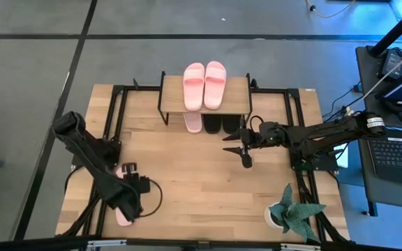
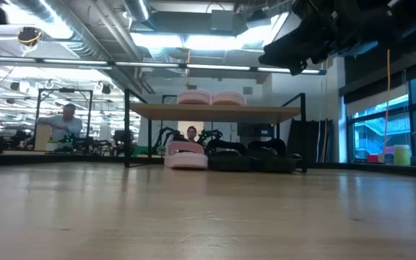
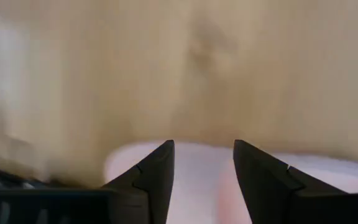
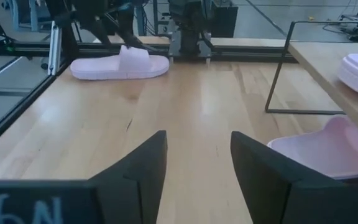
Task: Pick and place slides into the shelf
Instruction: Put the pink slipper slide under the shelf
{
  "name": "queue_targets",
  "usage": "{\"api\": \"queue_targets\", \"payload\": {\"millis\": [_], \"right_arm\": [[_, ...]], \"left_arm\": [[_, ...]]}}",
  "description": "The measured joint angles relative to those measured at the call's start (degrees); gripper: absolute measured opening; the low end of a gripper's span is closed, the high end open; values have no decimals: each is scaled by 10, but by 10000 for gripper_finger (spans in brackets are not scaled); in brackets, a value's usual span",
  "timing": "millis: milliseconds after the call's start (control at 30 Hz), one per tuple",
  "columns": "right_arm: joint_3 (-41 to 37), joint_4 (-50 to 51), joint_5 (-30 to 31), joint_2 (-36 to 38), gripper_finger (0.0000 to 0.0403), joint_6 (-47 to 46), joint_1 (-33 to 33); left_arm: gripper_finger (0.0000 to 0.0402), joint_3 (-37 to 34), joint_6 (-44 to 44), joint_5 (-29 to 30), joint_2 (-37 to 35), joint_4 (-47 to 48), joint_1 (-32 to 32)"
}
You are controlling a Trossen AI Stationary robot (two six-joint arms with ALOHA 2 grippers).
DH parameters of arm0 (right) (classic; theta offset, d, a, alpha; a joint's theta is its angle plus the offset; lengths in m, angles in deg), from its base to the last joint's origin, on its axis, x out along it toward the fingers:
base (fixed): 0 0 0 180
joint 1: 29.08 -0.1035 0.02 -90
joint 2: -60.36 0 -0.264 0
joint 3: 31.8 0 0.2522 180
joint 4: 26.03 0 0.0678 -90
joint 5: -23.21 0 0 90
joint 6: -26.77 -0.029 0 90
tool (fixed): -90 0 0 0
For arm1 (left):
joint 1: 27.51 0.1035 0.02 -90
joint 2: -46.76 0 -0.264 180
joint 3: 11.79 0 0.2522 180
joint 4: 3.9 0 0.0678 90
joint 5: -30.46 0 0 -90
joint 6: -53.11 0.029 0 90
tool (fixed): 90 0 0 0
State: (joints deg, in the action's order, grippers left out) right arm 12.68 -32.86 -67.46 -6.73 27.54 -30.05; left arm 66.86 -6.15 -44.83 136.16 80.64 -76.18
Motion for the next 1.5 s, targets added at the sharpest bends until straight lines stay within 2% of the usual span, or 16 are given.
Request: {"api": "queue_targets", "payload": {"millis": [167, 333, 600, 800, 1100, 1500], "right_arm": [[0, 28, 0, 0, 180, 13, 0], [0, 56, 0, 0, 180, 12, 0], [0, 61, 0, 0, 180, 23, 0], [0, 63, 0, 0, 180, 41, 0], [0, 62, 0, 0, 180, 42, 0], [0, 63, 0, 0, 180, 43, 0]], "left_arm": [[140, 64, -43, -76, 40, 22, -9], [135, 130, -91, -109, 72, 80, -18], [135, 148, -91, -171, 137, 113, -25], [135, 148, -112, -166, 164, 153, -40], [135, 148, -171, -59, 168, 161, -79], [135, 129, -216, -54, 187, 157, -115]]}}
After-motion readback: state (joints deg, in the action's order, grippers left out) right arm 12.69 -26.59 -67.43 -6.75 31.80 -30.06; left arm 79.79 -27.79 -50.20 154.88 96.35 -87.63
